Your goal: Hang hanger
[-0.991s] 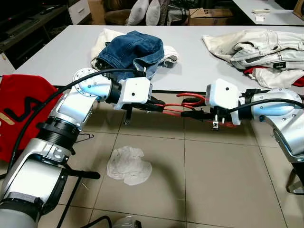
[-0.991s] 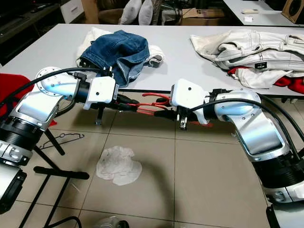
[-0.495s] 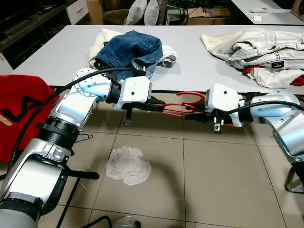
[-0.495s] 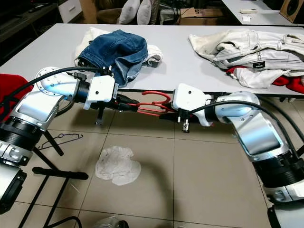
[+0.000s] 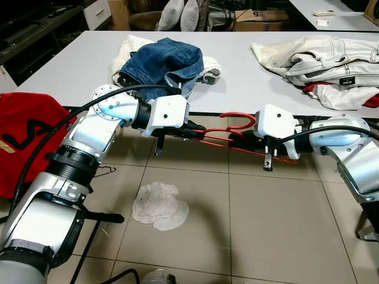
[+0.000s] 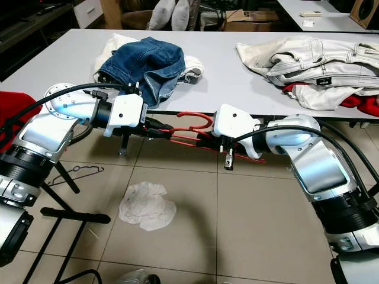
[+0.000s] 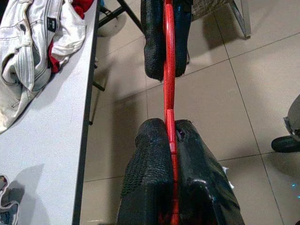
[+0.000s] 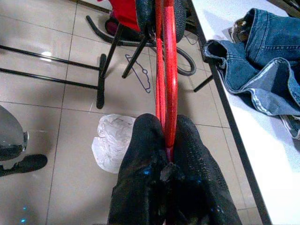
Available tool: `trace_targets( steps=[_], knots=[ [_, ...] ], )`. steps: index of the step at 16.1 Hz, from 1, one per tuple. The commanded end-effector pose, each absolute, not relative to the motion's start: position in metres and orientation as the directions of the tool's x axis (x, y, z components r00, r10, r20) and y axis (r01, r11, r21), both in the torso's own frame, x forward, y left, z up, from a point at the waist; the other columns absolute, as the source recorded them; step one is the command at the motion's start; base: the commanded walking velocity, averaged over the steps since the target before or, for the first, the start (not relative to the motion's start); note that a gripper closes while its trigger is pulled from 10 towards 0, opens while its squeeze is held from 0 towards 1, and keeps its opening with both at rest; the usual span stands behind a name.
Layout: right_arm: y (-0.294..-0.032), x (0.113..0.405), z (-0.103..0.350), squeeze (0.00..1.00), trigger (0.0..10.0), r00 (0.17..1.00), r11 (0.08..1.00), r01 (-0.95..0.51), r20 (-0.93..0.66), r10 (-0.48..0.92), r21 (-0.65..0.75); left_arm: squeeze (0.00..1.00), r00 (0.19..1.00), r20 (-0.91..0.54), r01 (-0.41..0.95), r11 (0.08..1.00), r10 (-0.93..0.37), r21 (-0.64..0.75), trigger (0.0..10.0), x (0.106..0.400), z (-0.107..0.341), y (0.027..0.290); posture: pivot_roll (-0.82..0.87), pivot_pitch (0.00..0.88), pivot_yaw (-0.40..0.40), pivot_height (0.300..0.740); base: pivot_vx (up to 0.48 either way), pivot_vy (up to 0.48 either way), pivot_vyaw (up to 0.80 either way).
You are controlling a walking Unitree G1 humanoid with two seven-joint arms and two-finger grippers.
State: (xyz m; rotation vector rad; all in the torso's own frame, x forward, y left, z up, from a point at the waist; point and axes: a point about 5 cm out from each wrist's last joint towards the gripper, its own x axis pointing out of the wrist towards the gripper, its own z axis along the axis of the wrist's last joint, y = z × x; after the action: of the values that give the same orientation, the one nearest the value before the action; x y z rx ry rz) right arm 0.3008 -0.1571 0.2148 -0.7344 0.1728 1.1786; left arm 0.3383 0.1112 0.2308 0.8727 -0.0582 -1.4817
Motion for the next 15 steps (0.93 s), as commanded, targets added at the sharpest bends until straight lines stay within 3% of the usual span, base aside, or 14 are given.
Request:
trace_targets(
  steps=[1,5,6,7,8,12,15],
  knots=[
    [-0.157,0.301,0.221,0.00,0.0,0.391,0.184,-0.884,-0.463,0.795,-0.430,0.00,0.149,-0.463,0.827,-0.147,-0.874,0.543,0.0,0.339,0.235,0.112,-0.09,0.000,0.074,0.740,0.000,0.000,0.00],
    [-0.157,0.296,0.220,0.00,0.0,0.354,0.159,-0.900,-0.468,0.810,-0.405,0.00,0.156,-0.446,0.829,-0.129,-0.881,0.545,0.0,0.340,0.236,0.116,-0.09,0.000,0.073,0.740,0.000,0.000,0.00],
    [-0.157,0.295,0.220,0.00,0.0,0.341,0.151,-0.906,-0.470,0.814,-0.395,0.00,0.131,-0.402,0.847,-0.108,-0.906,0.520,10.0,0.340,0.238,0.117,-0.10,0.000,0.071,0.740,0.000,0.000,0.00],
    [-0.158,0.293,0.219,0.00,0.0,0.329,0.144,-0.912,-0.475,0.816,-0.384,0.31,0.105,-0.374,0.862,-0.104,-0.922,0.497,10.0,0.339,0.240,0.119,-0.10,0.000,0.071,0.740,0.000,0.000,0.00],
    [-0.159,0.290,0.217,0.00,0.0,0.316,0.136,-0.918,-0.483,0.817,-0.372,1.00,0.070,-0.363,0.881,-0.113,-0.929,0.459,10.0,0.337,0.238,0.123,-0.10,0.000,0.071,0.740,0.000,0.000,0.00],
    [-0.177,0.273,0.200,0.00,0.0,0.263,0.120,-0.953,-0.559,0.786,-0.279,1.00,-0.010,-0.446,0.936,-0.164,-0.895,0.310,10.0,0.327,0.208,0.141,-0.10,0.000,0.070,0.740,0.000,0.000,0.00],
    [-0.191,0.262,0.181,0.00,0.0,0.244,0.146,-0.968,-0.626,0.741,-0.206,1.00,0.005,-0.367,0.953,-0.107,-0.930,0.285,10.0,0.324,0.197,0.141,-0.10,0.000,0.057,0.740,0.000,0.000,0.00]
  ],
)
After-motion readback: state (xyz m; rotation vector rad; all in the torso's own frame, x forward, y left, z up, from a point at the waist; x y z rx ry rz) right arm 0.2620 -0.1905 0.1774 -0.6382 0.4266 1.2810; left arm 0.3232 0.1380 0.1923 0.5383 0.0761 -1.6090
